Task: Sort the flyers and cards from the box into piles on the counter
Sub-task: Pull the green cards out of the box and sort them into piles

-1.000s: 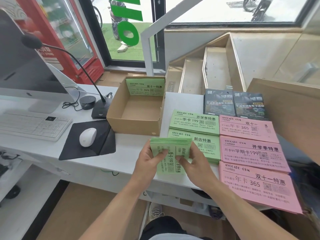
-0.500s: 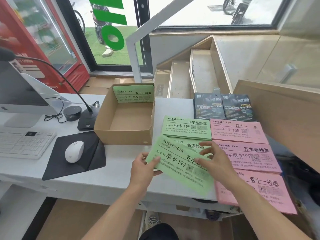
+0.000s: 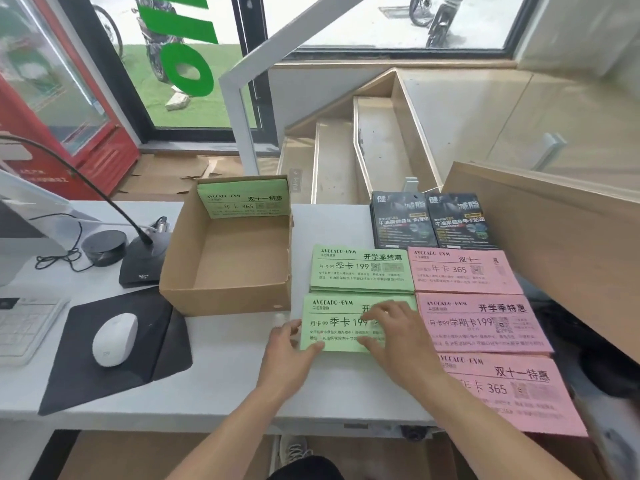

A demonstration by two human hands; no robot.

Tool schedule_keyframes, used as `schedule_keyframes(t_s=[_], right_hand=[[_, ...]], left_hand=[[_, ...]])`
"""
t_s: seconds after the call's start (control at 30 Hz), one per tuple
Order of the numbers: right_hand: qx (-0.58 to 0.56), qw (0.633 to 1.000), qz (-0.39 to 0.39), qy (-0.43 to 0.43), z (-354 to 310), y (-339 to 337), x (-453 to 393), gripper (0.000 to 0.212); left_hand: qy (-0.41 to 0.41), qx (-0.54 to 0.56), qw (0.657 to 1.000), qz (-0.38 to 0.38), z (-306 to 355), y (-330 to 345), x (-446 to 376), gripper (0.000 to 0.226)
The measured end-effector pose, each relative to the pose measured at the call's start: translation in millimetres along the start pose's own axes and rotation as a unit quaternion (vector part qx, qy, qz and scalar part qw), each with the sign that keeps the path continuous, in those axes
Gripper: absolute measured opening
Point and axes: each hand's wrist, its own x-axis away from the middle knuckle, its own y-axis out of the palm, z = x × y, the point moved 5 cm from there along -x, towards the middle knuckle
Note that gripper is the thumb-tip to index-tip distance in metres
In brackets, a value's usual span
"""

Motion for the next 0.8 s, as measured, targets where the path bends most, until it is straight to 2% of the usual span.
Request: schedule_keyframes(t_s=[0.13,0.23,0.37,0.47,0.63,0.8], right_hand=[[0.045,0.997,-0.064,0.003,1.8,17.0,20.5,0.040],[0.062,0.996,-0.049,0.028,9.5,13.4,13.9,0.045],[0.063,0.996,-0.064,0.026,11.7,5.6,6.1,0.040],[0.061,0.995,-0.073,0.024,10.9,4.2,5.4,0.039],[0.066,0.995,-0.075,0.031,7.2,5.4,7.9,0.039],[0.058,0.994,-0.078,0.045,6.7,4.4,7.9,0.042]], left_hand=[[0.007,0.069,0.996,-0.058,10.0,10.3,8.0,0.047],[0.009,0.103,0.992,-0.078,18.9,16.6,7.9,0.050],[0.018,0.113,0.989,-0.096,23.0,20.2,2.9,0.061],[0.022,0.109,0.989,-0.098,19.4,21.0,0.1,0.065],[0.024,0.101,0.988,-0.113,21.7,19.9,1.0,0.057],[0.030,0.098,0.990,-0.092,20.3,17.8,-3.8,0.061]])
